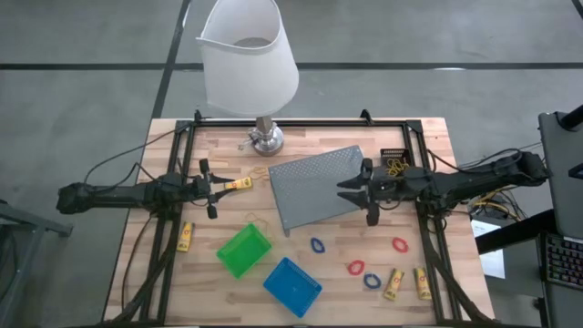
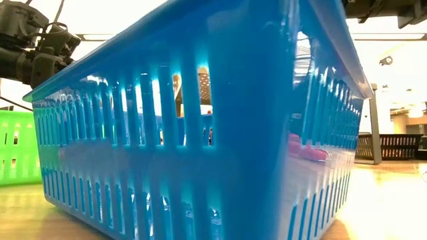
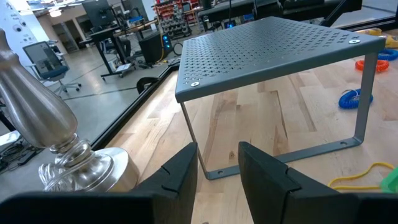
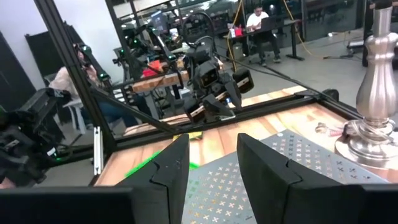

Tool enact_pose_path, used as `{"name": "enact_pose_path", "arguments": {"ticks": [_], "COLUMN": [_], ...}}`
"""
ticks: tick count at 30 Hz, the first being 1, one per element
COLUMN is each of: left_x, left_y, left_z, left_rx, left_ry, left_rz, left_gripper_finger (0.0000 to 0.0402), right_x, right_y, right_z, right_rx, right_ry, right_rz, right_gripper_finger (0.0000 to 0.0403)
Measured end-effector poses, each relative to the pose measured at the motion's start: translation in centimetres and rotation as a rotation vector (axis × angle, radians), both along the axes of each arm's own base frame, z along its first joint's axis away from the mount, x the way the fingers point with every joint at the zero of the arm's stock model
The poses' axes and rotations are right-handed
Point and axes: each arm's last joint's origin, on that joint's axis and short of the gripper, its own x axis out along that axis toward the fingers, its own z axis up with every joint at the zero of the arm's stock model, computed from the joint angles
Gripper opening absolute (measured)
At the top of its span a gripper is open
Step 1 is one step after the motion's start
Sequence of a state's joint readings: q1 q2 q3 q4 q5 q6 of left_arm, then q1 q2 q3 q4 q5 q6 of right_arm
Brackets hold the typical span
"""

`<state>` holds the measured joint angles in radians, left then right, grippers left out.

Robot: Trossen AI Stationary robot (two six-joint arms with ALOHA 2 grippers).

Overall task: Pick & Place Office Desk Supplies
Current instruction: Put the yellow rubber band into the black basket

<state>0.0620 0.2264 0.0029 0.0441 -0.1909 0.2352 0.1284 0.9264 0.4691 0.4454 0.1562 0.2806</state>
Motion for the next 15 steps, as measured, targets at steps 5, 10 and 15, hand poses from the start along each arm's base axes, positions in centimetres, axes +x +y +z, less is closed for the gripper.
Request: {"name": "enact_pose_path", "arguments": {"ticks": [5, 10, 15], "left_x": [0.0, 0.0, 0.0], "left_y": [0.0, 0.0, 0.0], "left_z": [0.01, 0.01, 0.02], "left_rx": [0.0, 0.0, 0.001], "left_ry": [0.0, -0.001, -0.001], "left_rz": [0.0, 0.0, 0.0], "left_gripper_finger": [0.0118, 0.0118, 0.0118], "right_x": [0.15, 0.19, 0.19], "right_y": [0.02, 0.02, 0.03], "right_z": [-0.17, -0.23, -0.22], "right_rx": [-0.002, -0.003, -0.005], "right_ry": [0.008, 0.013, 0.012], "right_rz": [0.0, 0.0, 0.0], "right_gripper_finger": [0.0139, 0.0141, 0.0134]}}
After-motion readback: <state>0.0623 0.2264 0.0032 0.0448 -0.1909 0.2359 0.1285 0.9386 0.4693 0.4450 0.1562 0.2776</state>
